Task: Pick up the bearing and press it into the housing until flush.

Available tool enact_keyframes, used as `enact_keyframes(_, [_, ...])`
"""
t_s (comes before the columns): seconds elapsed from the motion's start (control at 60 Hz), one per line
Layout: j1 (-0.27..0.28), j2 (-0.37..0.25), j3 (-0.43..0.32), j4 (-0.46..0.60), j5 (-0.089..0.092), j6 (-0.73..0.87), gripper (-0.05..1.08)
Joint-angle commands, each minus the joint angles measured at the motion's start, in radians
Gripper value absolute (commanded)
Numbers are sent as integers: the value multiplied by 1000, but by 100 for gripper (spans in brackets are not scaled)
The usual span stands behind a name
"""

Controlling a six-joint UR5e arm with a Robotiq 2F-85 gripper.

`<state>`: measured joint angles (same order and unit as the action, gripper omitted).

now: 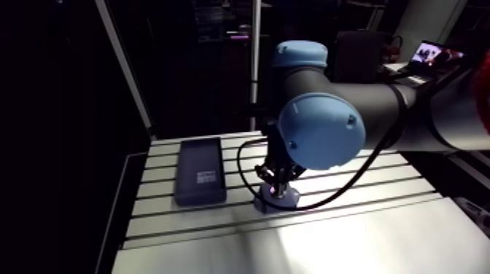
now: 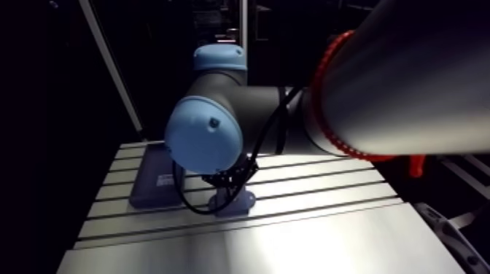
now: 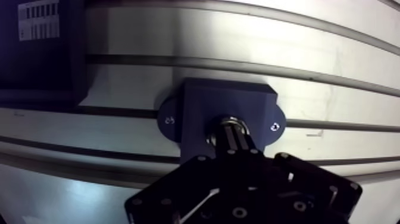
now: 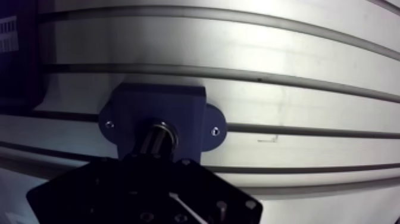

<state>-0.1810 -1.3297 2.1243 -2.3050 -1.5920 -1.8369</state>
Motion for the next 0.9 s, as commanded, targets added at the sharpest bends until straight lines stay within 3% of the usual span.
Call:
enact_keyframes(0.017, [0, 1, 3, 2, 2, -1, 108])
enact_keyframes(0.9, [2, 2, 4, -1, -1, -3, 108])
